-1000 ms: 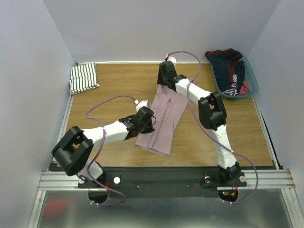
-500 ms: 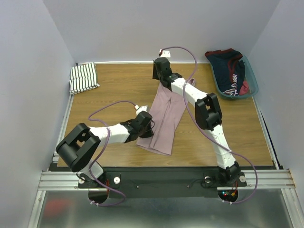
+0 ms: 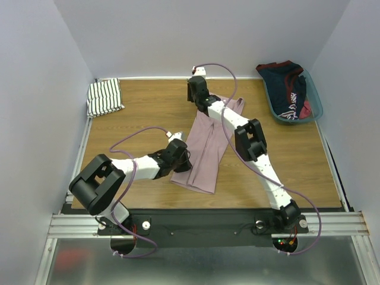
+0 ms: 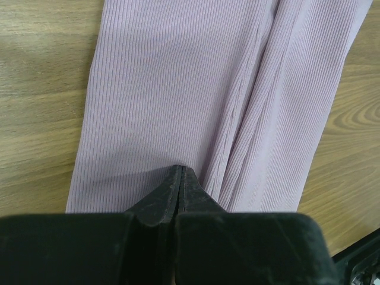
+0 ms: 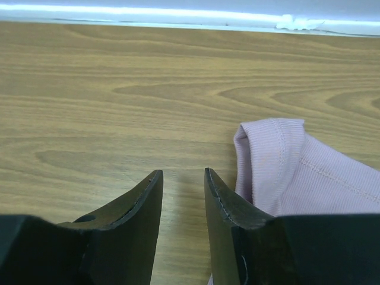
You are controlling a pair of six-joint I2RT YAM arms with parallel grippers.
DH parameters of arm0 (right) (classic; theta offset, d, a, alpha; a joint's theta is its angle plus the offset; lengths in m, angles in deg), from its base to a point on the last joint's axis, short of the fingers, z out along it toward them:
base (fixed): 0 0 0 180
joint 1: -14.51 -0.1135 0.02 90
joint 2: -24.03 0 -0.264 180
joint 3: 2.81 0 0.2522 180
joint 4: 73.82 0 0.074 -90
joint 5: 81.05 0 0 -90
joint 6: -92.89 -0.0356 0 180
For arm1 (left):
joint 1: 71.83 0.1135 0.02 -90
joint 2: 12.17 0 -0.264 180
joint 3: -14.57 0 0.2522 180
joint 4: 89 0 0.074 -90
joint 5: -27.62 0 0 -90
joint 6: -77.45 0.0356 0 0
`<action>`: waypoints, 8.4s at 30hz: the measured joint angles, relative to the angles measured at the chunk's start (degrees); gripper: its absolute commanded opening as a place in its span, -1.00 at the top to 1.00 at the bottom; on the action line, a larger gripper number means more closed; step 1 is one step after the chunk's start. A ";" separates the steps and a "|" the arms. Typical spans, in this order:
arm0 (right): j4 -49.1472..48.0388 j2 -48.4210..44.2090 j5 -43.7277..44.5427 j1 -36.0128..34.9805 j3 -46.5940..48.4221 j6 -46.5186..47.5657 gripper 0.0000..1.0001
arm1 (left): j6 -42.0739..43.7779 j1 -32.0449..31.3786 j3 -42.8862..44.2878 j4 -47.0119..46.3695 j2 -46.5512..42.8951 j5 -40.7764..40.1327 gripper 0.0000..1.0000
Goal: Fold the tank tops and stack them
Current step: Fold the tank top
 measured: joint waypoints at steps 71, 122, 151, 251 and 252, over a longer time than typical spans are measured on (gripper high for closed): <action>-9.62 -12.00 -21.73 16.50 -27.19 -22.18 -0.24 | 0.66 2.97 -3.54 2.95 -4.96 3.85 1.00; -18.51 -10.99 -31.56 19.61 -32.57 -28.57 0.63 | 2.62 3.34 -2.69 7.91 -6.40 3.34 1.00; -33.33 -47.47 -38.42 31.50 -79.95 -31.26 0.63 | 4.20 3.41 -2.73 8.83 -10.05 4.09 1.00; 12.66 -65.44 4.74 -51.21 -85.29 -15.41 -0.22 | -32.74 10.43 -17.38 31.15 -43.41 -9.77 -0.04; 12.74 -65.37 4.81 -51.36 -85.02 -14.84 -0.22 | -32.83 10.43 -17.40 31.10 -42.93 -9.77 -0.04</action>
